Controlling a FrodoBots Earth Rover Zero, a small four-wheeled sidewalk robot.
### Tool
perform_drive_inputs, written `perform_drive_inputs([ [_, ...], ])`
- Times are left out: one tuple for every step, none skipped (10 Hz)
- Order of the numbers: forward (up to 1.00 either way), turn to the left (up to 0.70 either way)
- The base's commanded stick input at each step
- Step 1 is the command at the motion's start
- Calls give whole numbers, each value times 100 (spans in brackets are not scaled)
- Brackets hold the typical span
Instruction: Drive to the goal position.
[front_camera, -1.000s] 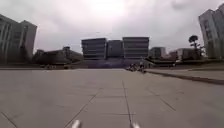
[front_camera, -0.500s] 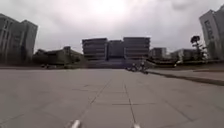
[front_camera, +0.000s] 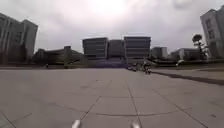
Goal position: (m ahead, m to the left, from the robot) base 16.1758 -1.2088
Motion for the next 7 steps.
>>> perform_drive_inputs([
  [85, 0],
  [85, -1],
  [85, -3],
  [85, -26],
  [85, -29],
  [85, -16],
  [85, 0],
])
